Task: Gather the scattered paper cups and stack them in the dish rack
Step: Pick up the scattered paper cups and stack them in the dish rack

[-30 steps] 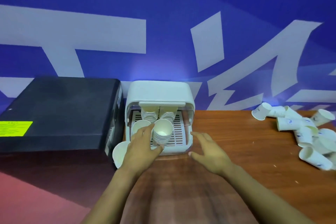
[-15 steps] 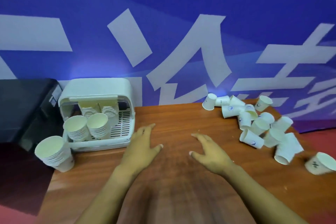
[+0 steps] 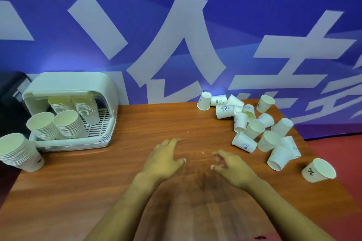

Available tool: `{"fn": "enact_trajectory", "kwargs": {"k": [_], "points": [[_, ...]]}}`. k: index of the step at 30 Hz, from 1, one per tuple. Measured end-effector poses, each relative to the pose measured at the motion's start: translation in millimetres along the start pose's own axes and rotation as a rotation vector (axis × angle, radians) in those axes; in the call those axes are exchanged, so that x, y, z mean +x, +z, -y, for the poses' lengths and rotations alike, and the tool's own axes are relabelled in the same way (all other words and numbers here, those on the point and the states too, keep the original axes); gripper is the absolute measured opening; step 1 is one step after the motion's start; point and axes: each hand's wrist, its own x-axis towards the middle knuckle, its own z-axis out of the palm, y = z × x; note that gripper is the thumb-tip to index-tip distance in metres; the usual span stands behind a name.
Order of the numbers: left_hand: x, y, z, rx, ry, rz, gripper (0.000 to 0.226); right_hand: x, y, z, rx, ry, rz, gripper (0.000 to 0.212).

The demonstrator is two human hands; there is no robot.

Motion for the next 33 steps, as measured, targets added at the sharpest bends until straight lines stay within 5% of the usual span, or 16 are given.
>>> {"fn": "enact_trajectory", "kwargs": {"k": [21, 33], "points": [[106.3, 67.5, -71.9, -0.005, -0.142, 0.127, 0.042, 79.6, -84.5, -118.7, -0.054, -0.059, 0.093, 0.035], [172.4, 171.0, -155.7, 0.163, -0.165, 0.302, 0.065, 129.9, -157.1, -222.9, -0.085, -0.023, -0.033, 0.055]]}}
